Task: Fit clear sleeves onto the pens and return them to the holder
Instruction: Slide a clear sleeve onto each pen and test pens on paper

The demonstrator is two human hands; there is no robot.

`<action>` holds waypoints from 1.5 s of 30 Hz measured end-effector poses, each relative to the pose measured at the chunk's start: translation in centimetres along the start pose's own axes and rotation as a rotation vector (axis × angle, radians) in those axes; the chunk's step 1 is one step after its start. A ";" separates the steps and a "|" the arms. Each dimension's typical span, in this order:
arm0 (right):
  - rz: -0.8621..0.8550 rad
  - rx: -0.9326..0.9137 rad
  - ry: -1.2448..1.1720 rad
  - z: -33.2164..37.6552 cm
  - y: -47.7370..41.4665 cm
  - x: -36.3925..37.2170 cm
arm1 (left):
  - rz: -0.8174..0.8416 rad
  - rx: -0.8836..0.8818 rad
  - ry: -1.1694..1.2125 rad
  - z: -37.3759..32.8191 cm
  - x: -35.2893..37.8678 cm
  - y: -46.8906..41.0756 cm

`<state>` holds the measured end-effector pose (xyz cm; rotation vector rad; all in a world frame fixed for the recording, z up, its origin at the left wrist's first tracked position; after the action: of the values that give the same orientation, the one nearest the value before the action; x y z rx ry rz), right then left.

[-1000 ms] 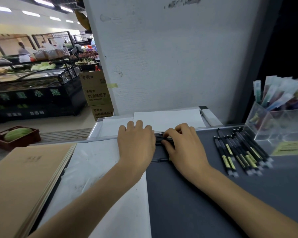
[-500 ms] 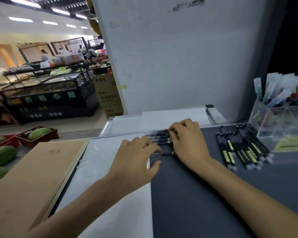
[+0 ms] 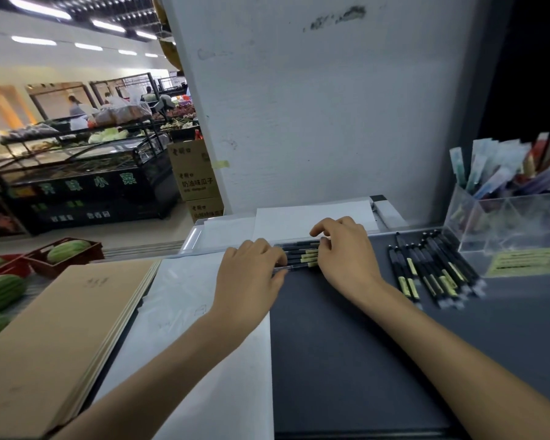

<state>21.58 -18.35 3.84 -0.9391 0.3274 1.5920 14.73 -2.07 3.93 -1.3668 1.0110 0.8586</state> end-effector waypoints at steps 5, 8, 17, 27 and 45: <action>0.002 0.018 -0.009 -0.2 -0.3 -0.1 | -0.025 -0.001 0.000 -0.5 0.4 -0.7; -0.004 0.017 -0.012 -0.3 -0.4 -0.1 | -0.040 0.017 0.005 -0.8 0.6 -0.6; -0.013 0.012 -0.013 -0.4 -0.4 -0.1 | -0.060 0.023 0.030 -1.0 0.6 -0.3; -0.018 0.019 -0.019 -0.3 -0.5 -0.2 | -0.057 0.001 0.015 -0.9 0.5 -0.3; -0.024 0.013 -0.034 -0.4 -0.7 -0.1 | -0.014 -0.008 0.024 -0.7 0.5 0.5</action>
<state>22.38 -18.51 3.88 -0.9014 0.3015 1.5806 14.36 -2.82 3.30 -1.3928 1.0165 0.8385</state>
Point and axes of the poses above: each hand's wrist, its own y-axis away from the middle knuckle, its own x-axis out of the palm, z = x × y, the point moved 4 cm from there along -y, towards the middle knuckle, and after that the axes turned 7 degrees about z, right-handed, at the moved point
